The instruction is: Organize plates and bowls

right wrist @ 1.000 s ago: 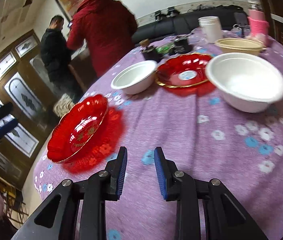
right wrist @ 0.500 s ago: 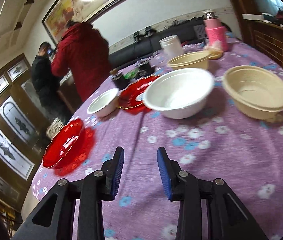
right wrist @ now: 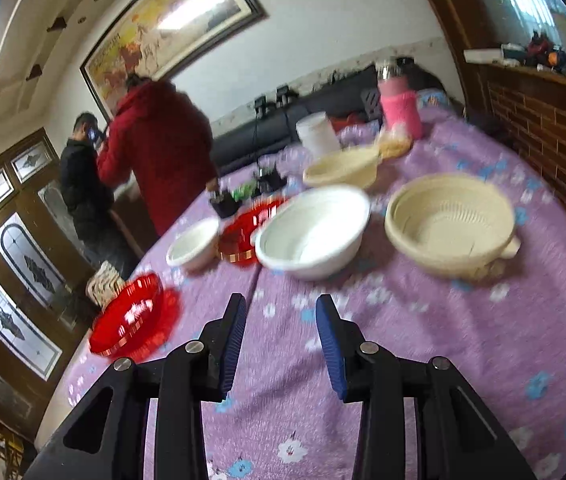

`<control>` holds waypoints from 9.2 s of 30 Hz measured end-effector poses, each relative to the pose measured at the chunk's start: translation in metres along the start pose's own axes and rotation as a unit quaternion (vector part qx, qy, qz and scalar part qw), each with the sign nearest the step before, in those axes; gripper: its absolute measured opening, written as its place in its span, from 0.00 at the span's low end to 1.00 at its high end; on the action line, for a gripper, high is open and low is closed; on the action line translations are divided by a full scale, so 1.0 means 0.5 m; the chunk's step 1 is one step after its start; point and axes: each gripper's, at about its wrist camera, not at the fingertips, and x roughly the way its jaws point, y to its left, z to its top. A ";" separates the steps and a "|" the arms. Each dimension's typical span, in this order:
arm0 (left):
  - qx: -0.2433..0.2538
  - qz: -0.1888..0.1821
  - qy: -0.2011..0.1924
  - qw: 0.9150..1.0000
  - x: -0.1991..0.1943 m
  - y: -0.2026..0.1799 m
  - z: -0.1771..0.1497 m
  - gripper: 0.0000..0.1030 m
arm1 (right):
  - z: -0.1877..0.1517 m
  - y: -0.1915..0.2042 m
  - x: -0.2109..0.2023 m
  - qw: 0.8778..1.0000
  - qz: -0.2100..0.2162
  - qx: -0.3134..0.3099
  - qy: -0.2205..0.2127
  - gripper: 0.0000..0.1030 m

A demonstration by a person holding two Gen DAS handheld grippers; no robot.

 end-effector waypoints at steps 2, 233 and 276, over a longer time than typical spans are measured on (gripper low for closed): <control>0.014 0.033 -0.006 0.999 -0.021 0.017 0.005 0.90 | 0.024 0.001 -0.017 1.000 0.000 0.000 -0.009 0.46; -0.197 0.032 0.393 0.898 0.774 0.395 -0.472 0.27 | 0.273 0.038 0.694 0.954 -0.105 -0.043 0.276 0.14; -0.238 0.211 0.240 0.917 0.173 0.649 -0.567 0.35 | -0.040 0.512 0.600 0.945 0.074 -0.133 0.290 0.15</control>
